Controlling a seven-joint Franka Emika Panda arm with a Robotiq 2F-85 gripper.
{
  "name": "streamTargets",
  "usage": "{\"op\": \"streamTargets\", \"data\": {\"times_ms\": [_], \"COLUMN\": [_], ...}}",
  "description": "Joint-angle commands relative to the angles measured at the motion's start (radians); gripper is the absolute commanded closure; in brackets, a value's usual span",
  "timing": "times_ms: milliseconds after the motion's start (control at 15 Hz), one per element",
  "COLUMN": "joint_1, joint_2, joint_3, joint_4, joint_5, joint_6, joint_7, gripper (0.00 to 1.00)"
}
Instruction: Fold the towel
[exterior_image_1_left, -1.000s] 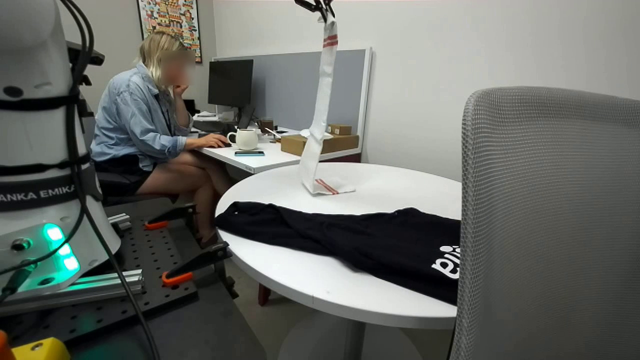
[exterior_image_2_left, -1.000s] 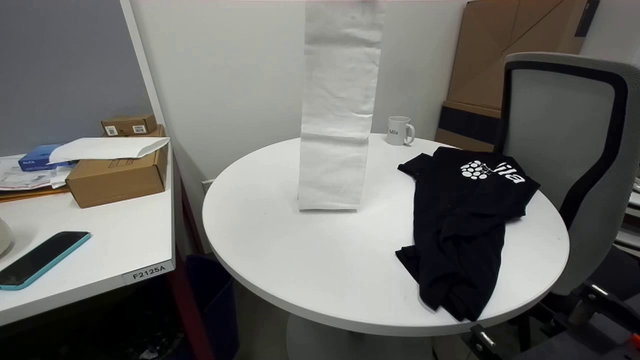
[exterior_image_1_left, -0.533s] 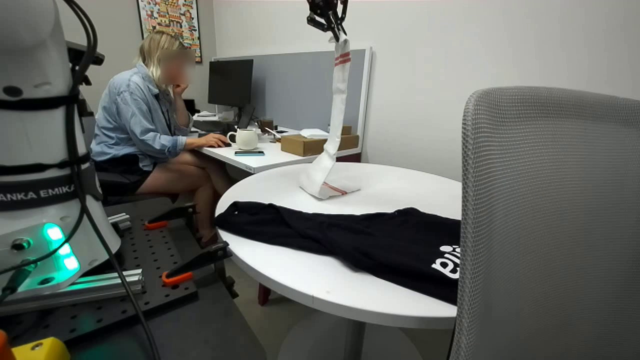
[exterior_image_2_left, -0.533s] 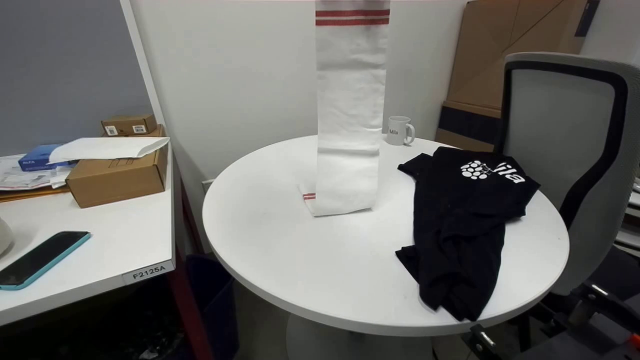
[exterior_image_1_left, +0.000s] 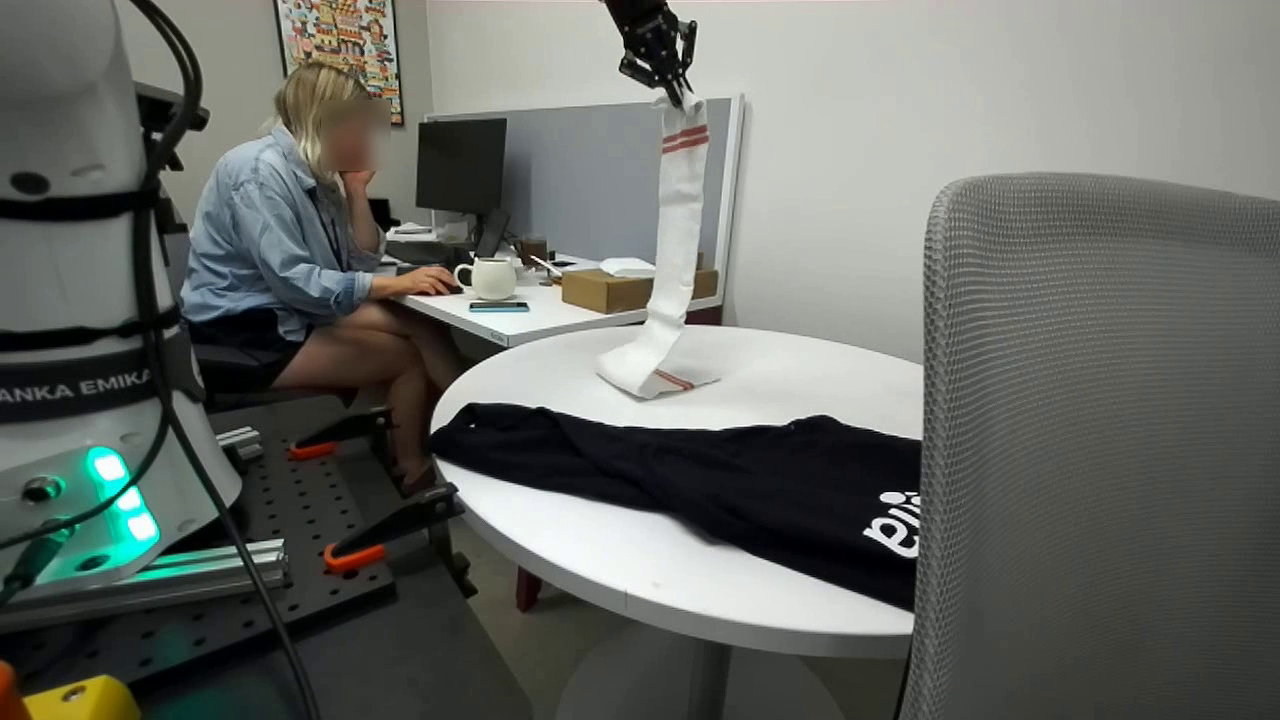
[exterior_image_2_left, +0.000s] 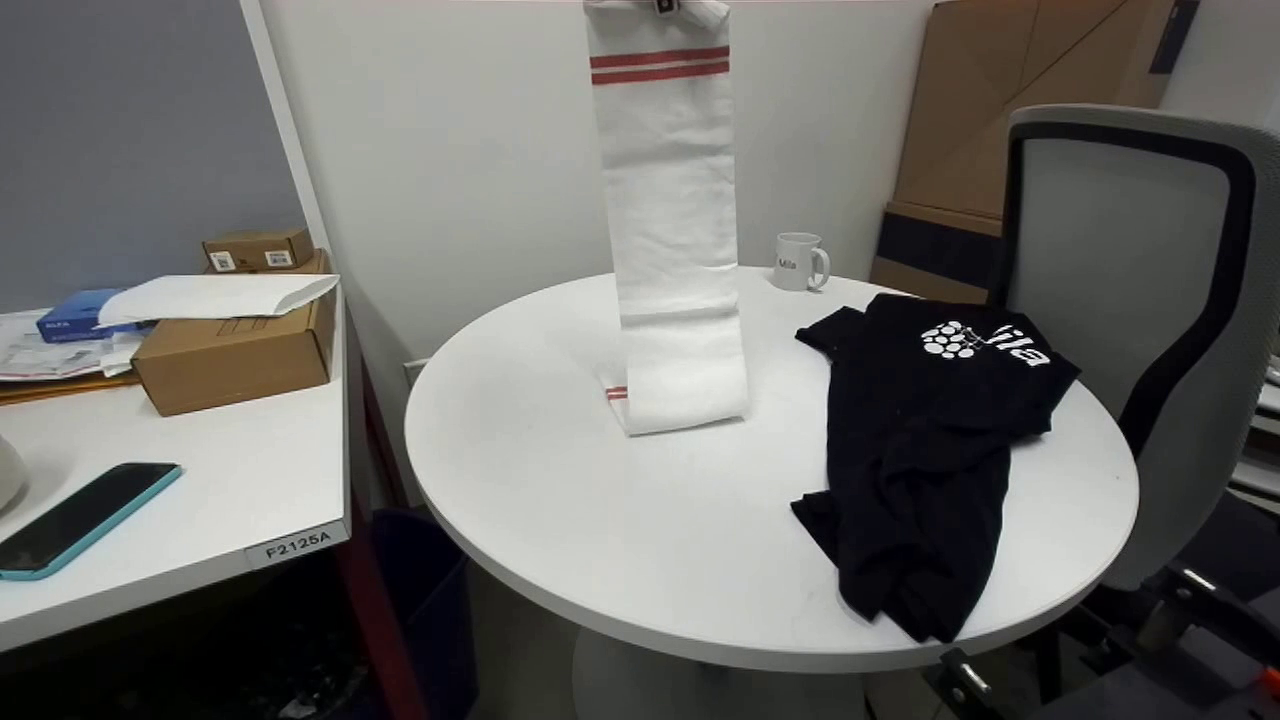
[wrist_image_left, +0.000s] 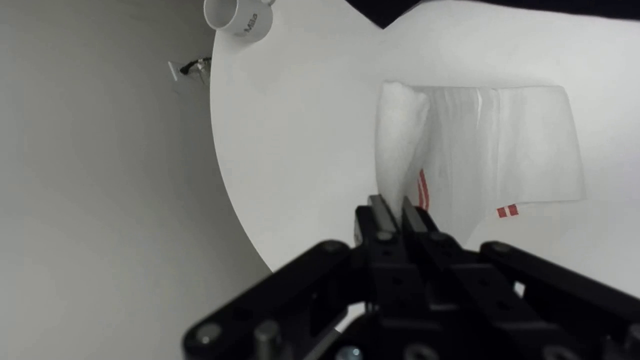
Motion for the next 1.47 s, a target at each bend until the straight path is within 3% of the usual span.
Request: {"op": "streamTargets", "data": {"times_ms": [0, 867, 1400], "joint_1": [0.026, 0.034, 0.034], "joint_2": [0.047, 0.275, 0.259], "joint_3": [0.014, -0.013, -0.005], "joint_4": [0.089, 0.283, 0.199], "joint_5": [-0.026, -0.024, -0.024], "joint_6": [0.001, 0.004, 0.166], "joint_7": [-0.077, -0.224, -0.390], "gripper": [0.99, 0.99, 0.99]}}
